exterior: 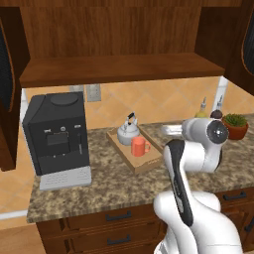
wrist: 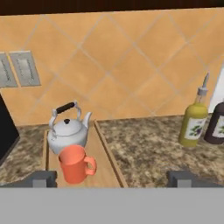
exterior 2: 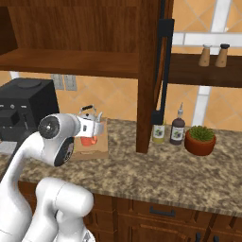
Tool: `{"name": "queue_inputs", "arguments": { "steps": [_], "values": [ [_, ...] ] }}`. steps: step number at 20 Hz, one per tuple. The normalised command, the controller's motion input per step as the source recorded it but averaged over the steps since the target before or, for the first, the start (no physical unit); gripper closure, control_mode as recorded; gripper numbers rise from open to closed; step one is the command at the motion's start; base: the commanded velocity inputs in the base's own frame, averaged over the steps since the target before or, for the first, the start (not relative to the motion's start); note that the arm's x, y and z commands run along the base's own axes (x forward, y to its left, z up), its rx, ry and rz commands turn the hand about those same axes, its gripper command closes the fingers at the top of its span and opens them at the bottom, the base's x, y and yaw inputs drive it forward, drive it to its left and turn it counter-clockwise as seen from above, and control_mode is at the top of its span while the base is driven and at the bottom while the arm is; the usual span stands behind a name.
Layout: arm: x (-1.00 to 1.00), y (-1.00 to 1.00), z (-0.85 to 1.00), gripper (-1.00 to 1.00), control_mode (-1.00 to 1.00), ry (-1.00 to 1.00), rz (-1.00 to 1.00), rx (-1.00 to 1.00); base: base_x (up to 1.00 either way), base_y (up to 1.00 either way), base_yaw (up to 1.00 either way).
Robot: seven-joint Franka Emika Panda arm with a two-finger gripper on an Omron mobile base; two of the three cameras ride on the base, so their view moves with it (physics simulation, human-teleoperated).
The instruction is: Pick the kettle from the counter and place it on the tray. Then pick the mug from the cabinet and place it on the tray. Then close the cabinet doors.
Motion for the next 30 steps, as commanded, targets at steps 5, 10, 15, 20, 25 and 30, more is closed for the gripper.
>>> {"name": "queue_inputs", "arguments": {
  "steps": [5,10,15,20,25,30],
  "values": [
    [-0.34,0.01,0.25,-1.00,-1.00,0.04,-0.43,0.02,0.00,0.00,0.00],
    [-0.34,-0.01,0.05,-1.00,-1.00,0.02,-0.31,0.00,0.00,0.00,0.00],
    [-0.34,-0.02,0.09,-1.00,-1.00,0.00,-0.30,0.00,0.00,0.00,0.00],
    [-0.23,-0.01,0.14,-1.00,-1.00,0.00,-0.34,0.00,0.00,0.00,0.00],
    [-0.23,0.00,0.24,-1.00,-1.00,0.00,-0.30,0.00,0.00,0.00,0.00],
    [-0.24,0.00,0.33,-1.00,-1.00,0.00,-0.23,0.00,0.00,0.00,0.00]
  ]
}}
